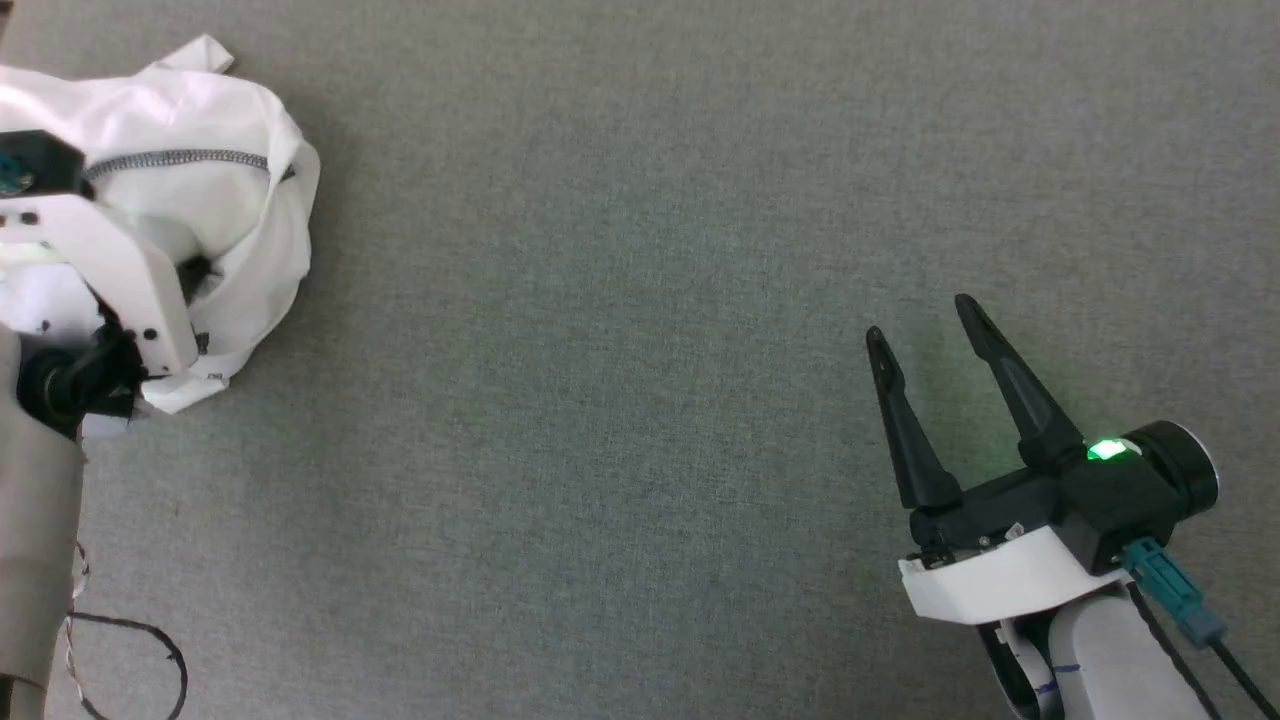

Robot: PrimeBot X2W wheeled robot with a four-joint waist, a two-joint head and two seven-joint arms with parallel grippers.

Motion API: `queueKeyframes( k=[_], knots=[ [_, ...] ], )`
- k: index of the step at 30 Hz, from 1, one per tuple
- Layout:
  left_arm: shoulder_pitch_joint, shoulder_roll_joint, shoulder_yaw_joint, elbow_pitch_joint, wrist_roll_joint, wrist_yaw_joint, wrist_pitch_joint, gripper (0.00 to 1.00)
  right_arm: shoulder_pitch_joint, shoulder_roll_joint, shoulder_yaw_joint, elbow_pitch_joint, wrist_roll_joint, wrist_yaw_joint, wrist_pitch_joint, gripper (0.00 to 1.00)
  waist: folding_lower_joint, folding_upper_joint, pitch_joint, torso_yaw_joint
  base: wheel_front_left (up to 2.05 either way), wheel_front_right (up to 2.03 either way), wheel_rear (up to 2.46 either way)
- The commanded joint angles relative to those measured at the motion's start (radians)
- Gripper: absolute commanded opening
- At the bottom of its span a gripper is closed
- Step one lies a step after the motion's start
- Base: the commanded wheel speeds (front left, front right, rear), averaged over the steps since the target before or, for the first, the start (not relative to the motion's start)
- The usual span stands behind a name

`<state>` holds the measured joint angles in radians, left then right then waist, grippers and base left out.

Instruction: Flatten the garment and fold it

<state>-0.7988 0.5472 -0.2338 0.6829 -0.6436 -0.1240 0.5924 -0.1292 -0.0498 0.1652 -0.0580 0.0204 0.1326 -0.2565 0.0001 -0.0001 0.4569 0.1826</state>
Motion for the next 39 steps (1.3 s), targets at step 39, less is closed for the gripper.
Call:
queueKeyframes(
  k=[39],
  knots=[
    [0.127, -0.282, -0.532, -0.469, 0.176, -0.004, -0.454, 0.0, 0.02, 0.0, -0.258, 0.084, 0.128, -0.002, -0.005, 1.0, -0.0001, 0.0001, -0.306, -0.369, 0.0, 0.0, 0.0]
  ],
)
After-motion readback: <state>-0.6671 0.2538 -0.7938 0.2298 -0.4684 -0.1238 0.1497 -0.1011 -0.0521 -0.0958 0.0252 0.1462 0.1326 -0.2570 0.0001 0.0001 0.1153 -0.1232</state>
